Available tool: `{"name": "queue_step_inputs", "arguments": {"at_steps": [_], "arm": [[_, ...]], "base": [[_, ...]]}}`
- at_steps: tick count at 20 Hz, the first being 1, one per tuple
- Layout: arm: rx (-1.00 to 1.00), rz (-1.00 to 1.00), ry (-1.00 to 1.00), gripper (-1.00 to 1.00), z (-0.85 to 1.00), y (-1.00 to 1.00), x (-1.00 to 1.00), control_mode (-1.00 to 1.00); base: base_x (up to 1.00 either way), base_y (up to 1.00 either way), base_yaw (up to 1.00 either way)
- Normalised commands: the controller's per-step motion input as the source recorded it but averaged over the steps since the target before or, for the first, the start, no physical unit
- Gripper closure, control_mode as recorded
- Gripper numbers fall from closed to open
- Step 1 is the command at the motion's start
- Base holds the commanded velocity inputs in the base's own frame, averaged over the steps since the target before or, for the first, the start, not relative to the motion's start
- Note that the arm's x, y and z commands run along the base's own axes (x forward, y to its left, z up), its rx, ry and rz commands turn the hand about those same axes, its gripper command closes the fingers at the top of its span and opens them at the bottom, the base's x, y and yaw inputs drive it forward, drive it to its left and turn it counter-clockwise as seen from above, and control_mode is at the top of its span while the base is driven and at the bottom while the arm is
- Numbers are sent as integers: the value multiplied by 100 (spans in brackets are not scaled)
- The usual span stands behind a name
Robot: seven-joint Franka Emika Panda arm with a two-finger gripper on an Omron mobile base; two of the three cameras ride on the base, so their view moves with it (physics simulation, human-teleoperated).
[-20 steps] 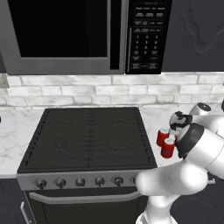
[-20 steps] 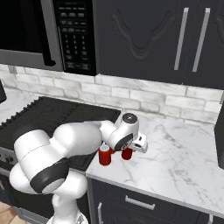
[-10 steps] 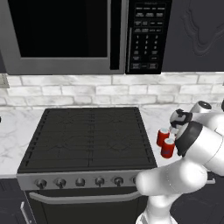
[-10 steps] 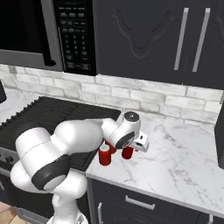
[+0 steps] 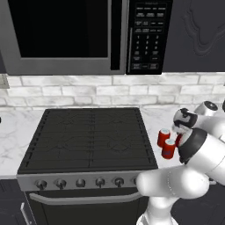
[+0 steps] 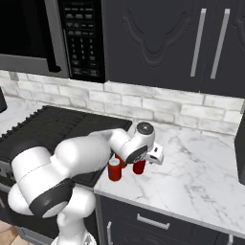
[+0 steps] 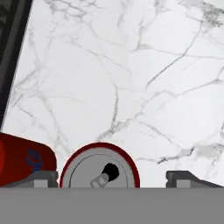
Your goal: Four empty soda cans are scattered around the kitchen. Gather all the cans and cluster them next to the stove for recycling.
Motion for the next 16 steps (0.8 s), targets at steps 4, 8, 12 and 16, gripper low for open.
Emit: {"name": "queue_step_inputs", "arguments": {"at_steps": [4, 8, 12, 16], "arm": [[0, 0, -20, -100, 65, 2, -11, -100], [0, 0, -12, -100, 72, 0, -5, -100], [0, 0, -7, -100, 56, 2, -22, -100], [0, 0, -4, -100, 33, 13, -43, -100]], "base": [[0, 0, 0], [0, 0, 0], [0, 0, 0], [0, 0, 0]]}}
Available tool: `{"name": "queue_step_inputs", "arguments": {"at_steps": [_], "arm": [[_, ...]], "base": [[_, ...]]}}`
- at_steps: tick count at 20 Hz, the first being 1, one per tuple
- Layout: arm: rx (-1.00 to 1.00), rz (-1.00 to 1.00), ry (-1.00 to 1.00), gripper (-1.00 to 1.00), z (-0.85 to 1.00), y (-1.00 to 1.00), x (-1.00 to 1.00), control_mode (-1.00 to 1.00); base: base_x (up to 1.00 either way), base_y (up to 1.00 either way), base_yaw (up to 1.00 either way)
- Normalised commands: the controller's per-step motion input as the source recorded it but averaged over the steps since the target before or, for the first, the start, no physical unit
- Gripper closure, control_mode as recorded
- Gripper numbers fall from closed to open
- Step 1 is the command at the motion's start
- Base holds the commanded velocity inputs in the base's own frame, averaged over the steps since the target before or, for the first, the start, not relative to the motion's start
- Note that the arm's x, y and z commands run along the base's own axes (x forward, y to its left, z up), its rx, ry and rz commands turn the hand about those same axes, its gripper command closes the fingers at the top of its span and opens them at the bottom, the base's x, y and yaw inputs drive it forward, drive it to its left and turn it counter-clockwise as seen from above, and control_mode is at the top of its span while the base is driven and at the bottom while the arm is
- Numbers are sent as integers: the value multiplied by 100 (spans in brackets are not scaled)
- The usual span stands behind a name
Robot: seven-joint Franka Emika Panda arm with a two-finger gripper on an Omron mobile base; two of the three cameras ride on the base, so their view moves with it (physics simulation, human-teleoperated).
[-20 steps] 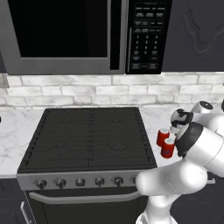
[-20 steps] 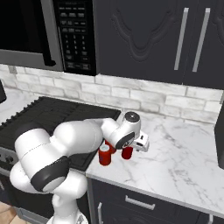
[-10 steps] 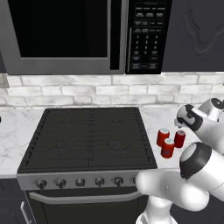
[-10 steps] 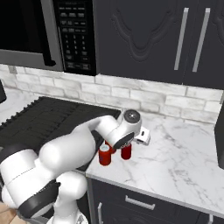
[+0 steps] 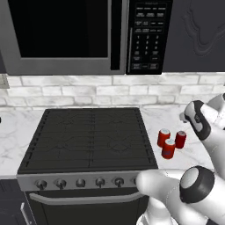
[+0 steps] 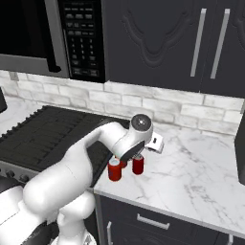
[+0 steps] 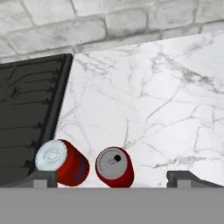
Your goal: Four empty soda cans are scattered around the kitchen. Gather all the cans and cluster them next to the stove for recycling.
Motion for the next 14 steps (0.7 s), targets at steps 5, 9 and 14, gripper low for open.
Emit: {"name": "queue_step_inputs", "arguments": {"at_steps": [5, 9, 14], "arm": [[-7, -1, 0, -100, 31, 26, -49, -100], [-11, -4, 8, -100, 41, 25, -50, -100], [-5, -4, 0, -100, 14, 8, -68, -100]], "base": [[0, 0, 0], [0, 0, 0], [0, 0, 0]]}}
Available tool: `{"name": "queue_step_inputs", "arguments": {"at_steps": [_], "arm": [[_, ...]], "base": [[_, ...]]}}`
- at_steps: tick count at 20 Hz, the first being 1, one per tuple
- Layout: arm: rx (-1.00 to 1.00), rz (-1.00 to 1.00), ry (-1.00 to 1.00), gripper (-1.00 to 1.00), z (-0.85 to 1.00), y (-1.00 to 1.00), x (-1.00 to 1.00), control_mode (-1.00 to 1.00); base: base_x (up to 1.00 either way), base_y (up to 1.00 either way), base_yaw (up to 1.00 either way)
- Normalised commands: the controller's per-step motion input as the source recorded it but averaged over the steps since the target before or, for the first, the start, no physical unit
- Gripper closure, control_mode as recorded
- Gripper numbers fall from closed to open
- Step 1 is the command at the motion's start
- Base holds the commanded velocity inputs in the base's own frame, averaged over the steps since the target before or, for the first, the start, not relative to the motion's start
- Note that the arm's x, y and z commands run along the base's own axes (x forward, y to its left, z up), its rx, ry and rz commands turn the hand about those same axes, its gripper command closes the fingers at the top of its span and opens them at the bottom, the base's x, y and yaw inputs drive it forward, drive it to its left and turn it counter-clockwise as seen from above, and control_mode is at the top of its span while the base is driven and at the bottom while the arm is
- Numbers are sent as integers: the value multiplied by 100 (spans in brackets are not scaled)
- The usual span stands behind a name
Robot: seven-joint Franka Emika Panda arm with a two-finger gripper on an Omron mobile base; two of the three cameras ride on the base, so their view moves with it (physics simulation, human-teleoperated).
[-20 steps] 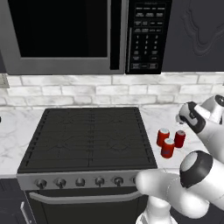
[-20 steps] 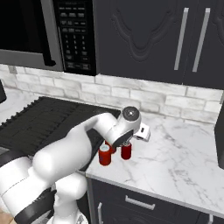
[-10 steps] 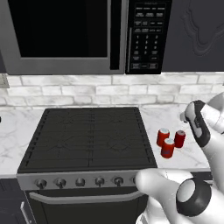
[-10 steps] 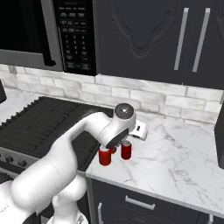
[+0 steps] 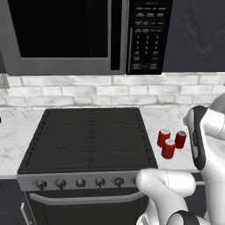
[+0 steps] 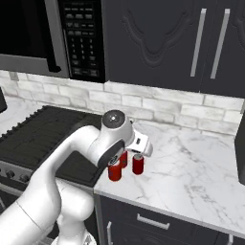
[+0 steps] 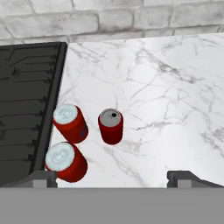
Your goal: Four empty soda cans are scattered around the kitchen. Gather all the cans and cluster them next to the stove for recycling.
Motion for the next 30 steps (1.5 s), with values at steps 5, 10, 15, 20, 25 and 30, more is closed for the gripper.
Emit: {"name": "queue_step_inputs", "arguments": {"at_steps": [5, 10, 15, 20, 25, 30], "arm": [[-2, -4, 0, -100, 8, 0, -70, -100], [-4, -3, 3, -100, 20, 2, -58, -100], [-2, -2, 0, -100, 21, 0, -59, -100], [-1, 0, 0, -100, 17, 1, -50, -100], [-2, -1, 1, -100, 13, 5, -50, -100], [-2, -1, 0, -100, 20, 4, -47, -100]], "base": [[0, 0, 0], [0, 0, 0], [0, 0, 0], [0, 0, 0], [0, 0, 0], [0, 0, 0]]}}
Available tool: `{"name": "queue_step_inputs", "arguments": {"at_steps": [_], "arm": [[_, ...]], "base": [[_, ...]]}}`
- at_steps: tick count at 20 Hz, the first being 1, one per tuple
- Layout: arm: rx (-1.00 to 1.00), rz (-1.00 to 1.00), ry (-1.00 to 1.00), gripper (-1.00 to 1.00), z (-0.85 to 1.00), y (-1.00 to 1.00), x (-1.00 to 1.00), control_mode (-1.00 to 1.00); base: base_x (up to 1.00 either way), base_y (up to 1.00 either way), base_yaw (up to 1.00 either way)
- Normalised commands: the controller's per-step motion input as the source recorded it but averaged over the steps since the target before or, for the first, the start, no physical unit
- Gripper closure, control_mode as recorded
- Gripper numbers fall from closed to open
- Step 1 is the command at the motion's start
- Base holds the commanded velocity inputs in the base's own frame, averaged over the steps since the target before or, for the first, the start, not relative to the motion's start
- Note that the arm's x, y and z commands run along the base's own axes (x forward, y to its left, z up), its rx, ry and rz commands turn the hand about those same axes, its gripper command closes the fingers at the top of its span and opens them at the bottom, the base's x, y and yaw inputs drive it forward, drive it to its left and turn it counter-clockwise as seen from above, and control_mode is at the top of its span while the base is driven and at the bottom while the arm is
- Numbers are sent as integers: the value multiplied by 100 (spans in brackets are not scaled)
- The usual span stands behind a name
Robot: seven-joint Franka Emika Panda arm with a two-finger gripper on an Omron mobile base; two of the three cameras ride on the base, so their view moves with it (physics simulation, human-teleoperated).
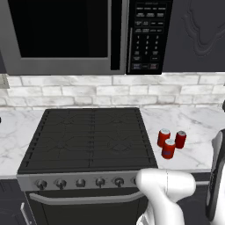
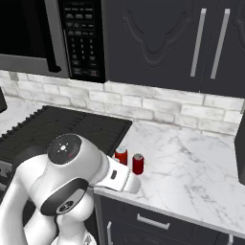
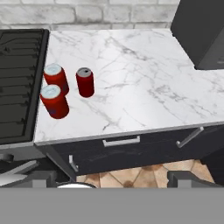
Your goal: Four empty soda cans are scattered around the kitchen. Gather all the cans and cluster them next to the stove for recycling.
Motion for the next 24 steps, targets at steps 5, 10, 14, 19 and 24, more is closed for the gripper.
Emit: {"name": "queue_step_inputs", "arguments": {"at_steps": [5, 10, 14, 19, 24], "arm": [[-3, -1, 1, -100, 14, 4, -47, -100], [0, 0, 0, -100, 1, 0, -10, 100], [0, 0, 0, -100, 0, 0, 0, 100], [0, 0, 0, -100, 0, 0, 0, 100], [0, 0, 0, -100, 0, 0, 0, 100]], "base": [[0, 0, 0], [-41, 0, -1], [-43, 3, -1], [-50, 6, -1], [-66, 0, -1]]}}
